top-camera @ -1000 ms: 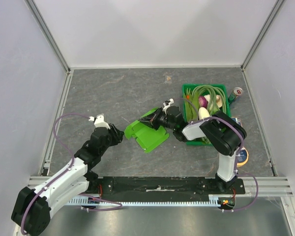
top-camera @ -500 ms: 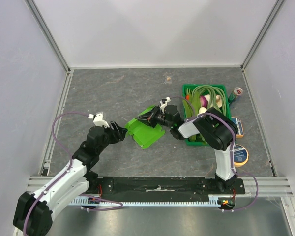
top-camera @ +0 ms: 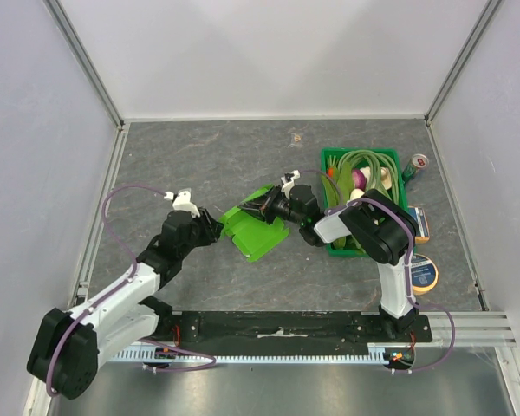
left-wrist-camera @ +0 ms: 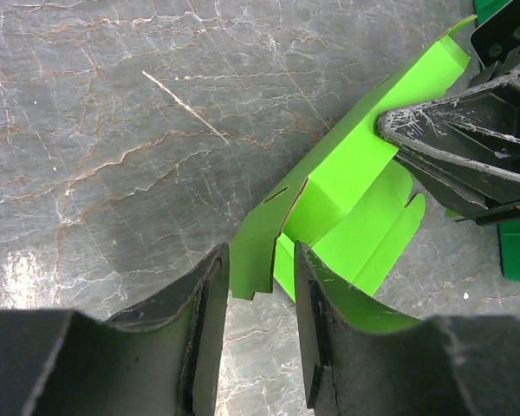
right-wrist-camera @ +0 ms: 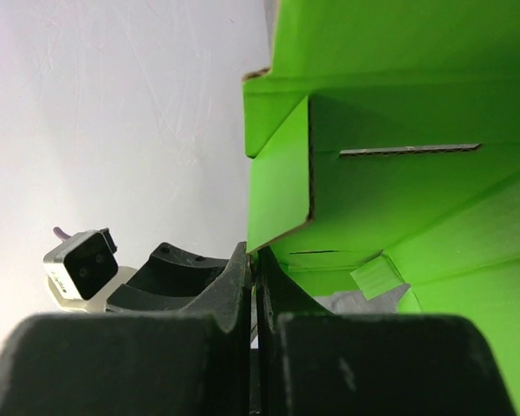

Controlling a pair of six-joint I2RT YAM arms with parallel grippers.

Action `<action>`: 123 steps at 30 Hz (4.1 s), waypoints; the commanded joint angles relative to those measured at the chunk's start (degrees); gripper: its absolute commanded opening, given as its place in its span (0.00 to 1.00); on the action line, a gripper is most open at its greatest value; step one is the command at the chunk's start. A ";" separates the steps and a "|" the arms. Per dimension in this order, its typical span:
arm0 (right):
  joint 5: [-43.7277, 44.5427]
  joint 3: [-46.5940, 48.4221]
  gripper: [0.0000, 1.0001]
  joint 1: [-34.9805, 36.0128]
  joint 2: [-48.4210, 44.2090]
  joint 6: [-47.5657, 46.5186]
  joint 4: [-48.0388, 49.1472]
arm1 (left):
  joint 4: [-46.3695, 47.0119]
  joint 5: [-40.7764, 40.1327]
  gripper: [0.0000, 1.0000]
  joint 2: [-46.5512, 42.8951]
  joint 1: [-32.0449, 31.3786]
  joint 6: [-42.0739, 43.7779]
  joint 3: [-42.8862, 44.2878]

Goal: Fold the paper box

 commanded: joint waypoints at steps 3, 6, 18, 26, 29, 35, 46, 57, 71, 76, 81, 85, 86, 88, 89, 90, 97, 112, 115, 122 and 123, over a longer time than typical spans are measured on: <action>-0.52 1.53 0.00 -0.02 0.60 1.07 3.67 | 6.13 -0.63 0.38 5.73 -0.24 1.58 3.72; -0.17 1.53 0.00 0.07 0.69 1.60 4.20 | 9.12 -0.01 0.37 9.51 -0.85 0.87 4.34; 0.10 -3.48 0.00 -0.02 2.98 -3.23 8.15 | 11.41 1.22 0.54 2.07 -1.64 0.61 -1.54; 0.71 -4.98 0.00 -0.28 3.33 -2.09 10.53 | 11.15 -0.09 0.51 0.83 -1.64 -2.20 -4.45; 0.63 -4.98 0.00 -0.46 3.42 -2.18 10.61 | 7.73 -3.25 0.45 -6.17 -1.56 -3.34 -6.38; 0.54 -5.15 0.00 -0.46 3.24 -2.09 10.79 | -5.51 -13.61 0.47 -20.00 -1.29 -9.84 -8.85; 0.71 -4.72 0.00 -0.46 3.85 -1.83 10.79 | 0.67 -2.52 0.41 7.22 0.55 -6.79 1.18; 1.15 -5.07 0.00 -0.29 3.68 -0.60 11.40 | 14.40 3.33 0.34 21.47 -5.59 -4.93 4.60; 1.15 -5.77 0.00 -0.29 4.21 -0.33 11.93 | 16.95 -3.17 0.54 16.64 -6.83 0.87 1.09; 1.06 -6.56 0.00 -0.29 3.51 -3.84 10.36 | 16.33 -4.23 0.54 11.72 -6.83 -0.45 -2.60; 1.15 -8.05 0.00 -0.20 3.94 -5.69 11.93 | 17.04 -4.23 0.48 11.89 -6.92 1.48 -3.31; 1.42 -8.93 0.00 -0.11 5.00 -5.34 13.33 | 18.88 -3.88 0.48 13.12 -7.18 2.63 -3.13; 1.59 -9.02 0.00 -0.20 5.09 -5.17 13.60 | 20.19 -3.88 0.49 13.12 -7.44 2.89 -3.39; 1.85 -9.11 0.00 -0.20 4.91 -4.90 13.78 | 21.43 -4.14 0.50 13.30 -8.23 3.77 -3.57; 1.94 -9.11 0.00 -0.20 4.91 -4.81 13.69 | 22.04 -4.14 0.52 13.56 -8.58 4.21 -3.49; 1.94 -8.94 0.00 -0.20 4.74 -4.73 13.43 | 22.74 -4.32 0.52 14.17 -9.28 4.91 -3.40; 2.03 -8.32 0.00 -0.20 4.56 -3.06 13.25 | 23.19 -7.83 0.55 17.95 -10.87 5.79 -0.76; 6.42 -10.16 0.00 1.21 3.33 1.95 13.17 | 30.23 -19.95 0.44 23.66 -13.16 3.33 -0.85; 7.30 -10.16 0.00 1.65 3.24 2.66 13.08 | 28.56 -23.98 0.34 25.77 -13.86 3.07 0.64; 10.81 -10.43 0.00 4.10 2.45 5.29 11.32 | 23.81 -33.05 0.25 29.81 -14.92 0.18 3.98; 11.17 -10.25 0.00 4.37 2.45 5.73 10.97 | 23.20 -34.71 0.24 30.43 -14.92 -0.18 4.42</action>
